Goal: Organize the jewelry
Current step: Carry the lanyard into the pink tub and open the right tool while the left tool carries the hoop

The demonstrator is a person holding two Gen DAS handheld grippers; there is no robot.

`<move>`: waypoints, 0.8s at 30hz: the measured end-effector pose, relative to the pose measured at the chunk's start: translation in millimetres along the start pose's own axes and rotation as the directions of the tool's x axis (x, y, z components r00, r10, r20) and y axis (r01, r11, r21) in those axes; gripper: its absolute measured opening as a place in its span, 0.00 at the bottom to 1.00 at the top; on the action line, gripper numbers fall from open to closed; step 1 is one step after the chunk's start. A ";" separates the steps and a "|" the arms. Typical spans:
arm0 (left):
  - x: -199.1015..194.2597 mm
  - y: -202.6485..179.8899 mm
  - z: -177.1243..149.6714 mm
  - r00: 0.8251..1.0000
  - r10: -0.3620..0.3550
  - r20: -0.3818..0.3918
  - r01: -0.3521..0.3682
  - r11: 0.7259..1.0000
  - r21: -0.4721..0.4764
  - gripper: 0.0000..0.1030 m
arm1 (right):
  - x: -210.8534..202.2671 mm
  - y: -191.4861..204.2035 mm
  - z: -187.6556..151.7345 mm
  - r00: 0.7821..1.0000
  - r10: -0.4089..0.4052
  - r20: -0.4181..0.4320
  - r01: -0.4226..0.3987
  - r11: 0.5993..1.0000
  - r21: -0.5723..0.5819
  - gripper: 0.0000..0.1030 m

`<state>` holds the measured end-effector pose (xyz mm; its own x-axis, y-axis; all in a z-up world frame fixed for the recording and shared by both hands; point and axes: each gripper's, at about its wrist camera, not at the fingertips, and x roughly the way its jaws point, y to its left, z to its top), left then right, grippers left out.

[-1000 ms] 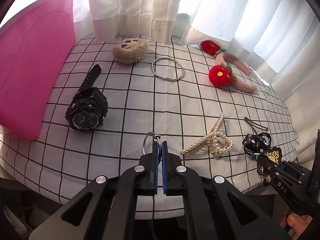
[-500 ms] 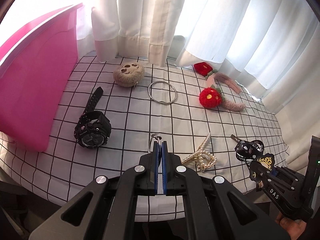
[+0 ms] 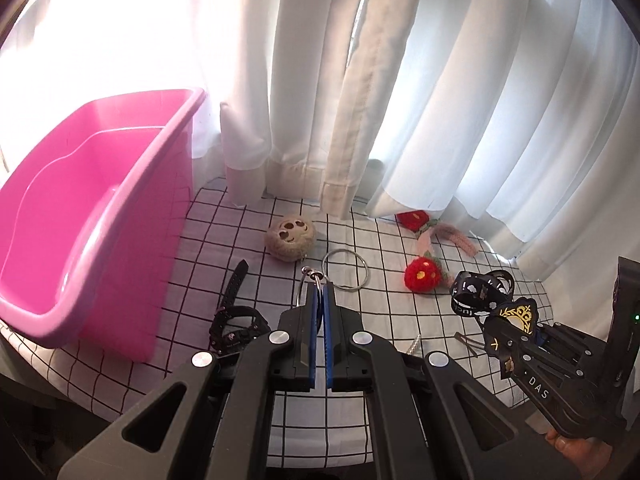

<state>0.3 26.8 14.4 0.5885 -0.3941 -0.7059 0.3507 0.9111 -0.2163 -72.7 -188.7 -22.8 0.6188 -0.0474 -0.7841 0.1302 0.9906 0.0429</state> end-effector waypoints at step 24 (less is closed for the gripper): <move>-83.9 199.7 88.8 0.933 0.297 0.201 -0.247 0.939 -0.240 0.03 | 16.4 259.7 169.6 0.921 0.376 0.100 -0.309 0.864 -0.399 0.14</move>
<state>85.7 231.1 90.4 0.8000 -0.1210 -0.5877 0.0087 0.9817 -0.1903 102.6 46.0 80.5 0.6967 0.3154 -0.6443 -0.3875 0.9213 0.0320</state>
